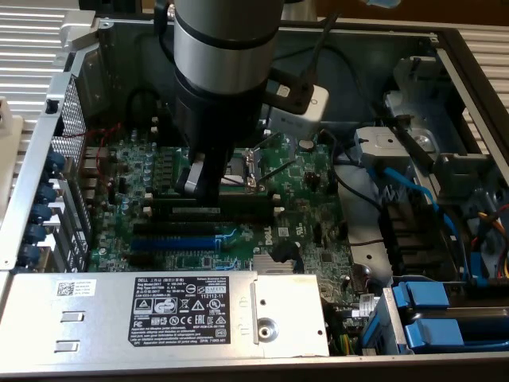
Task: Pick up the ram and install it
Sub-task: 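Press down the ram until it locks into place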
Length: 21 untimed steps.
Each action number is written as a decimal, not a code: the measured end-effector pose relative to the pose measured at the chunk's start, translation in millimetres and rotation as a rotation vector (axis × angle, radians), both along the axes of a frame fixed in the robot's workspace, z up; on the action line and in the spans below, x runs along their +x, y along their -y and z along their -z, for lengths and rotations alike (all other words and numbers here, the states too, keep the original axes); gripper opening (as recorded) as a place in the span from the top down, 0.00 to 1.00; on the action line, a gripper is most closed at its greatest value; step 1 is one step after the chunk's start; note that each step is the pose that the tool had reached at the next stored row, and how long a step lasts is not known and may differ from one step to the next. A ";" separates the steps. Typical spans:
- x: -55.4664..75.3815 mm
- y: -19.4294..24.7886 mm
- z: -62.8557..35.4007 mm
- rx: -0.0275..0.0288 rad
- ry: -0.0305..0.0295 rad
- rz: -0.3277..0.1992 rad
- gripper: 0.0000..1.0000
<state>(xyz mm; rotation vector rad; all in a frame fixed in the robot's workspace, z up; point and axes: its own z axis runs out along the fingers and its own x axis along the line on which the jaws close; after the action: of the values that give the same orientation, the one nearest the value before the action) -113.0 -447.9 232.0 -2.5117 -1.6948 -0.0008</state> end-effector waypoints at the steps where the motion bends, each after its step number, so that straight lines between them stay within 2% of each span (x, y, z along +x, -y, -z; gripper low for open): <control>1: 0.0 0.0 0.1 -0.0001 -0.0004 0.000 0.89; 21: 2.6 0.1 1.2 0.0016 -0.0058 0.000 0.89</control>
<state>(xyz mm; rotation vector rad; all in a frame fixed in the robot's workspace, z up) -110.4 -448.1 230.8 -2.5082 -1.6918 0.0051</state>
